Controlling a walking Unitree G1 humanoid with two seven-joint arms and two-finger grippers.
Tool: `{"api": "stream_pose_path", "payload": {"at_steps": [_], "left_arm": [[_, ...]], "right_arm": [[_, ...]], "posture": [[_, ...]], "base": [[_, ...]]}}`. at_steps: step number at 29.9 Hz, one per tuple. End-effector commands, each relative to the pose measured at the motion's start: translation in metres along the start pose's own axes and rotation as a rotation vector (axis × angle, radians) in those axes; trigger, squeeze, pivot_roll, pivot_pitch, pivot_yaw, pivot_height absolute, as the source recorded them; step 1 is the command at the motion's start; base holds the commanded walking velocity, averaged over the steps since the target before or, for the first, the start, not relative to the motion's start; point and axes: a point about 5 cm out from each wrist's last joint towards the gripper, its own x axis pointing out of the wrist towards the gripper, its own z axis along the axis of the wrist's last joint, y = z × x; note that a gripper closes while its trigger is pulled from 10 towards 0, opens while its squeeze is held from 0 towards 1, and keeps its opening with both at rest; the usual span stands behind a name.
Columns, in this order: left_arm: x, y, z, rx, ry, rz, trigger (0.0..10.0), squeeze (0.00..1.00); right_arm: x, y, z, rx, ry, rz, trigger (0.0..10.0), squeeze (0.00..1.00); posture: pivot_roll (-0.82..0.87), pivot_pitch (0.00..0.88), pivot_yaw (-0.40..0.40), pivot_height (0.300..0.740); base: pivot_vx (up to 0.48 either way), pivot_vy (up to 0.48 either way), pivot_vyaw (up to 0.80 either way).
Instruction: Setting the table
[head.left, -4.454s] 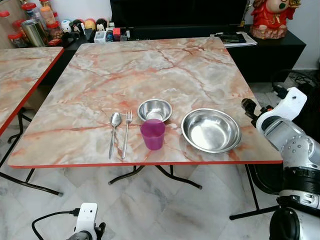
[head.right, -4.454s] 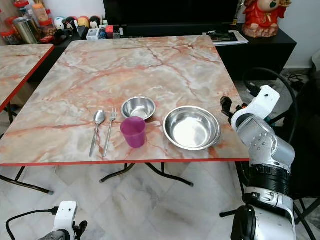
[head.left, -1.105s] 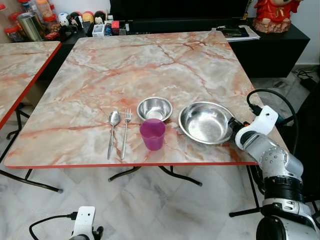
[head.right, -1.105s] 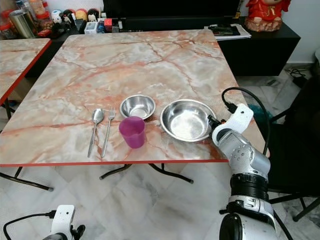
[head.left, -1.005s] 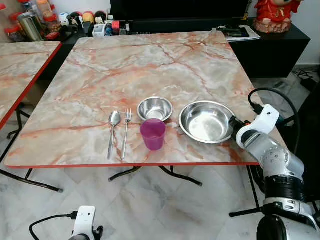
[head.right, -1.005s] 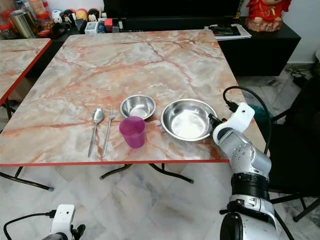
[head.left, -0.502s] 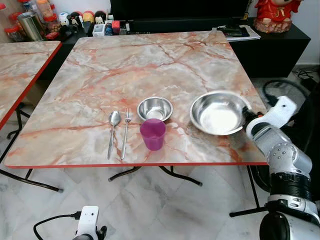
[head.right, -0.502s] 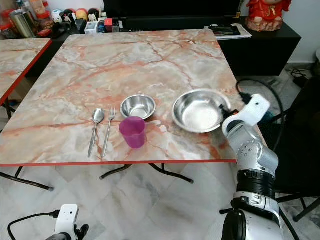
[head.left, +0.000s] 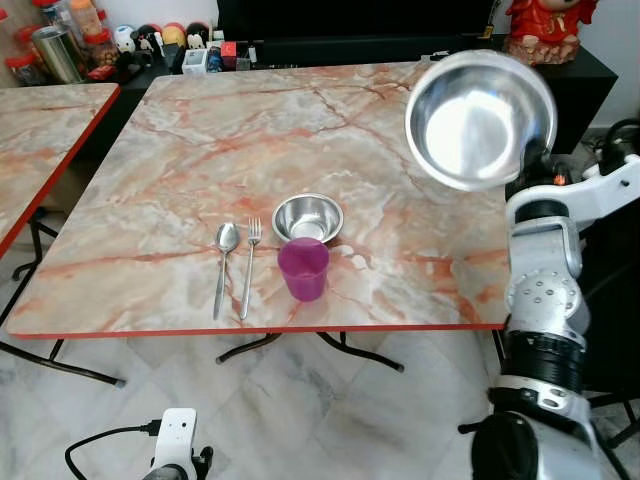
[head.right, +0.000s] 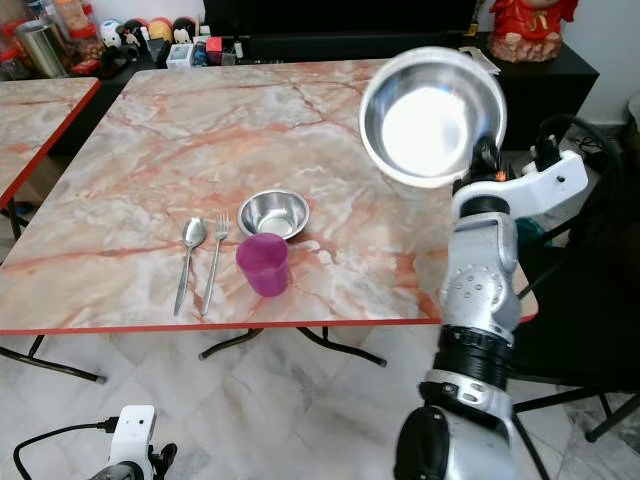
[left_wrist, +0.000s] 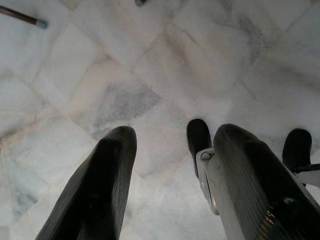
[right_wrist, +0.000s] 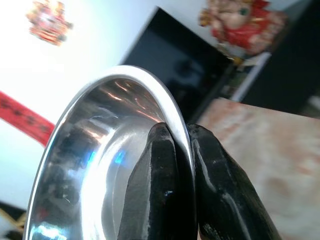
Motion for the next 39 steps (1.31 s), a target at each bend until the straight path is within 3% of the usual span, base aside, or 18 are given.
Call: {"api": "stream_pose_path", "payload": {"at_steps": [1,6,18,28,35,39], "left_arm": [[-0.001,0.004,-0.003,-0.034,0.019,0.012,10.0,0.00],[-0.001,0.008,-0.003,-0.032,0.019,0.012,10.0,0.00],[-0.010,0.017,-0.029,-0.047,0.056,0.014,10.0,0.00],[-0.008,0.017,-0.024,-0.063,0.044,0.020,10.0,0.00],[-0.005,0.000,-0.020,-0.074,0.035,0.006,10.0,0.00],[-0.004,-0.018,-0.022,-0.076,0.037,-0.008,10.0,0.00]], "right_arm": [[0.000,0.011,0.010,0.030,-0.071,0.054,10.0,0.00],[0.000,0.014,0.013,0.037,-0.108,0.087,10.0,0.00],[-0.002,0.014,0.010,0.048,-0.118,0.113,10.0,0.00],[0.000,0.022,0.009,0.045,-0.116,0.148,10.0,0.00],[-0.001,0.024,0.008,0.052,-0.113,0.156,10.0,0.00],[-0.001,0.027,0.005,0.063,-0.106,0.162,10.0,0.00]], "posture": [[-0.07,0.047,0.043,0.740],[-0.08,0.031,0.044,0.740],[-0.07,0.013,0.040,0.740],[-0.06,0.042,0.039,0.740],[-0.06,0.055,0.038,0.740],[-0.06,0.061,0.038,0.740]], "base": [[0.000,0.262,0.00],[0.000,0.322,0.00],[0.000,0.424,0.00],[0.000,0.480,0.00],[0.000,0.480,0.00],[0.000,0.480,0.00]]}}
